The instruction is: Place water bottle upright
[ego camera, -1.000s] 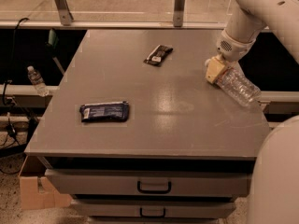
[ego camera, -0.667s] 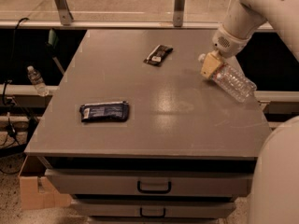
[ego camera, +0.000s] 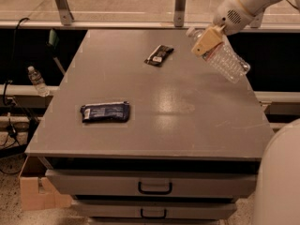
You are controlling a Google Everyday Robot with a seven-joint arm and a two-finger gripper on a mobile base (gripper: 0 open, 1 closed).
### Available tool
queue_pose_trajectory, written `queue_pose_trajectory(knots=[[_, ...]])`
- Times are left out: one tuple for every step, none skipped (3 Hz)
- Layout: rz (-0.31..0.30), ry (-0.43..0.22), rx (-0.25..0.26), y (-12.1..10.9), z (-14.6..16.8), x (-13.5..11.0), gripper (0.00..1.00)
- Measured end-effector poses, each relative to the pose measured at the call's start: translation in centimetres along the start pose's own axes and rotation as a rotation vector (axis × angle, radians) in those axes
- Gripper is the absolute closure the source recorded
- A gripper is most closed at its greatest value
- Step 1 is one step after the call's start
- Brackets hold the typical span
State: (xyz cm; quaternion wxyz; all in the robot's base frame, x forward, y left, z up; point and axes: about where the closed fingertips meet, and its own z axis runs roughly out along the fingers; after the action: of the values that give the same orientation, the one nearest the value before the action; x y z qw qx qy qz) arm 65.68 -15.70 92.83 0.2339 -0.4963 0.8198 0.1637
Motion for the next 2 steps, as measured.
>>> queue_pose_trajectory(knots=[[-0.165,-0.177,-0.115,1.8,-2.0,-3.2,1.00],[-0.325,-0.400,-0.204,3.1,-3.3,-7.1,1.00]])
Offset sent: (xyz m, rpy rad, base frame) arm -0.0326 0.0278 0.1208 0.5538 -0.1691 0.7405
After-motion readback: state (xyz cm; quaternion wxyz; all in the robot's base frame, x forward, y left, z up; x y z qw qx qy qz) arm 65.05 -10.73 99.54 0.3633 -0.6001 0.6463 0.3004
